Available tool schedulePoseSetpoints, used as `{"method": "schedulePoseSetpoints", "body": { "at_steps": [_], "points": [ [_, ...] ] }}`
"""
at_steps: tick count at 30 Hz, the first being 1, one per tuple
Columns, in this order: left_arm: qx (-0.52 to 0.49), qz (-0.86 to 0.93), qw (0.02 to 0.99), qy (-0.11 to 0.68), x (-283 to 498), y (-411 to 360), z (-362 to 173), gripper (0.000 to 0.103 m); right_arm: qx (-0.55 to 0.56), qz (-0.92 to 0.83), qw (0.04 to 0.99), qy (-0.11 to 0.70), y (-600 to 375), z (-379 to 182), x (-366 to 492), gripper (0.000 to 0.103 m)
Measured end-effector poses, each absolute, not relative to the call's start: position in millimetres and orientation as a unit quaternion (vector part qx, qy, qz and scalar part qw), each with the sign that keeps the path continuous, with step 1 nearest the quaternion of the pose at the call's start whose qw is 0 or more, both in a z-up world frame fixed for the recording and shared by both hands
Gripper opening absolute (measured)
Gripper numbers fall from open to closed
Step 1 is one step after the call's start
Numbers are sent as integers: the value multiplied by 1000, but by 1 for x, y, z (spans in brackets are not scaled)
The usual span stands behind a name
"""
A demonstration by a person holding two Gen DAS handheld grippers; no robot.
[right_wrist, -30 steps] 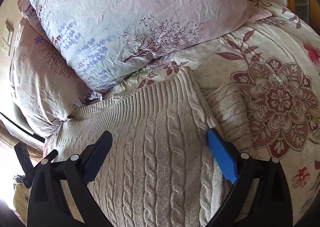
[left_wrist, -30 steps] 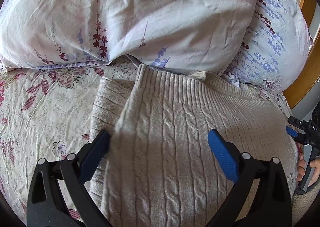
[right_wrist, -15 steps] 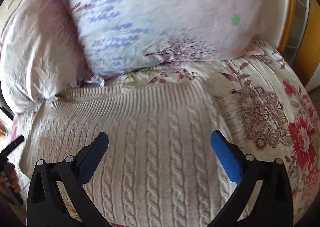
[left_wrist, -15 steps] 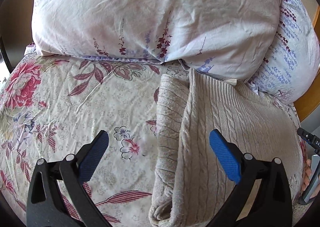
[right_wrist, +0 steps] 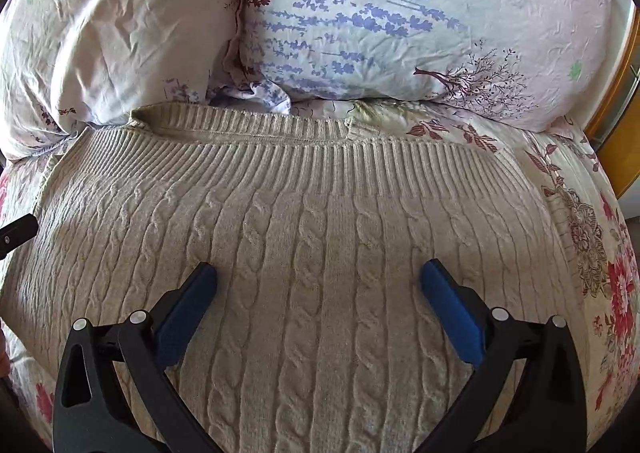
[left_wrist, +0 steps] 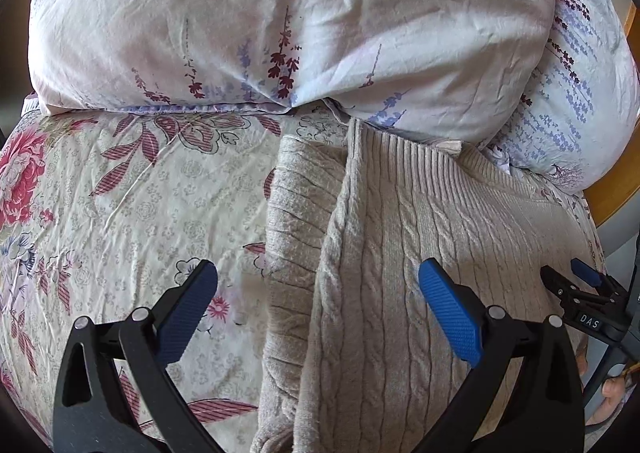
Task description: Fold small clothes
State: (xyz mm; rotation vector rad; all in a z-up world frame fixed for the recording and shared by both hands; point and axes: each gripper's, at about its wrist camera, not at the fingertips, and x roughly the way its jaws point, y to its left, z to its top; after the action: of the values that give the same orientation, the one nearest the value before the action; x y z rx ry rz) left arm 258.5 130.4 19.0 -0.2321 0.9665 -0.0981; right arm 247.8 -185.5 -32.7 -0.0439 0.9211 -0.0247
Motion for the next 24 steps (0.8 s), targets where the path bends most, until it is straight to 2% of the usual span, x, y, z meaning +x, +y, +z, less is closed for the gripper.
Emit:
{"method": "schedulePoseSetpoints", "body": {
  "at_steps": [2, 9, 11, 14, 17, 24],
  "points": [
    [-122, -54, 873, 470, 261, 131, 18, 100, -16, -17, 899, 436, -186, -34, 248, 102],
    [-116, -49, 865, 486, 275, 113, 13, 75, -12, -29, 907, 419, -186, -34, 247, 102],
    [-123, -49, 864, 486, 279, 111, 13, 71, -12, -28, 907, 419, -185, -35, 248, 102],
    [-131, -48, 865, 482, 281, 112, 12, 55, -11, -28, 908, 418, -183, -34, 246, 102],
    [-176, -74, 857, 479, 280, 123, 11, 31, -11, -28, 908, 418, -184, -34, 247, 102],
    [-208, -91, 852, 471, 278, 125, 11, 25, -11, -29, 908, 418, -184, -33, 247, 102]
  ]
}}
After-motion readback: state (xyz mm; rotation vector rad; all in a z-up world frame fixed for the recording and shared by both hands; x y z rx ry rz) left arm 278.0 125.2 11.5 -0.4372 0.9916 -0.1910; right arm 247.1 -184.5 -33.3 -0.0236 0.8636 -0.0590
